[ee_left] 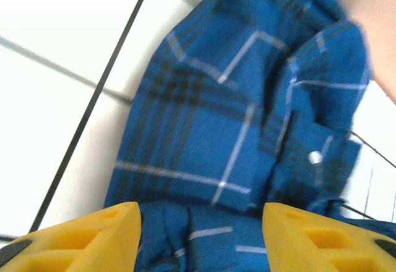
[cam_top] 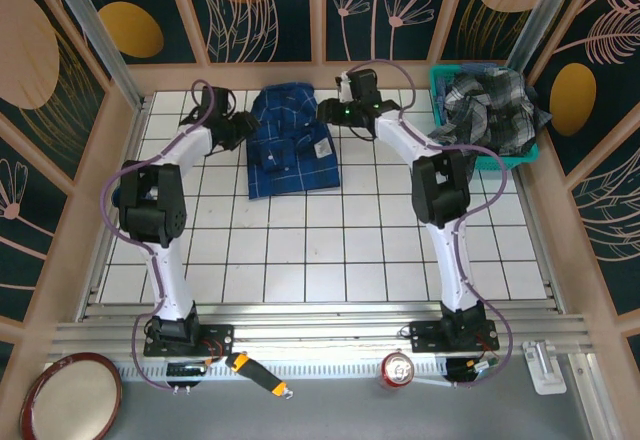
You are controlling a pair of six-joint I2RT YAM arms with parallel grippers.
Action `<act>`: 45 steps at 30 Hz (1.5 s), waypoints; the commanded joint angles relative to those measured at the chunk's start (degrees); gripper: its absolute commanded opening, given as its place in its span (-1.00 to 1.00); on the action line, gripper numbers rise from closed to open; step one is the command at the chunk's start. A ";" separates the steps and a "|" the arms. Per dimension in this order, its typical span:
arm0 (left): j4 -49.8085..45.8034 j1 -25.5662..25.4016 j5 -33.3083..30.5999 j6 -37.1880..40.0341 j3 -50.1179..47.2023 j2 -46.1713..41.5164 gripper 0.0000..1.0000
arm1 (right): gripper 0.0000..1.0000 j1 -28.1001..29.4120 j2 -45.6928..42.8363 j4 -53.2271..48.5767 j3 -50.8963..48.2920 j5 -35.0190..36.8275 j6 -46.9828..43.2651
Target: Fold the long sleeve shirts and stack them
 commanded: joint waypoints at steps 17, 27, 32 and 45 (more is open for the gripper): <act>8.97 0.48 -5.78 2.96 -29.54 -22.93 0.25 | -0.22 14.82 -13.27 14.19 -31.21 5.01 -26.38; 8.76 0.48 -7.05 4.05 -32.03 -22.14 0.25 | -0.22 12.39 0.84 5.62 -7.88 10.99 -22.25; 7.37 0.49 -8.74 4.90 -31.89 -22.30 0.25 | -0.18 11.36 10.70 1.20 9.38 15.97 -20.99; 11.33 -0.69 -1.40 6.10 -30.12 -15.00 0.26 | 0.01 13.31 -1.72 11.85 -9.86 15.36 -17.76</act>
